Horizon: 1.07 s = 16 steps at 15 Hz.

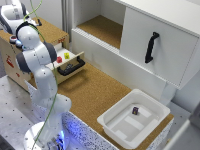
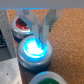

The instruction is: Turn off the blue led light

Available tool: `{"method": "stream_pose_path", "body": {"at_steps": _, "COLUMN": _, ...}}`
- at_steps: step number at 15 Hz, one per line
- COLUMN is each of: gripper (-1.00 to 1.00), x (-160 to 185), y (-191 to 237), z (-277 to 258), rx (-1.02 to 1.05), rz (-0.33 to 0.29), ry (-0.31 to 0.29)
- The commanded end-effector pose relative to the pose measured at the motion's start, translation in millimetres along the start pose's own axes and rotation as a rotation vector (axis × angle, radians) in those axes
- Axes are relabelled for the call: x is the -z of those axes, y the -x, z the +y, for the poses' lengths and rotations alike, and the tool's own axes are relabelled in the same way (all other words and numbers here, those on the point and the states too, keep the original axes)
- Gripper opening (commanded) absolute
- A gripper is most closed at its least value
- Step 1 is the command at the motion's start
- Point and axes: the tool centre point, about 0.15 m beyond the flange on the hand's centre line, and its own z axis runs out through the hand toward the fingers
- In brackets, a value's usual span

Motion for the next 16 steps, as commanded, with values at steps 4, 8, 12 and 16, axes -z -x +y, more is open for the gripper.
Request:
{"method": "stream_pose_path", "body": {"at_steps": 4, "gripper": -1.0, "x": -8, "y": -36, "z": 4, "rx": 0.057, "rz": -0.161, "ry": 0.015}}
{"method": "stream_pose_path", "body": {"at_steps": 8, "gripper": 1.0, "x": 85, "y": -9, "z": 21, "rx": -0.052, "rz": -0.113, "ry": 0.189}}
{"method": "stream_pose_path", "body": {"at_steps": 12, "gripper": 1.0, "x": 106, "y": 10, "z": 39, "rx": -0.143, "rz": -0.136, "ry": 0.257}}
{"method": "stream_pose_path", "body": {"at_steps": 16, "gripper": 1.0, "x": 102, "y": 32, "z": 60, "rx": -0.215, "rz": -0.114, "ry": 0.234}}
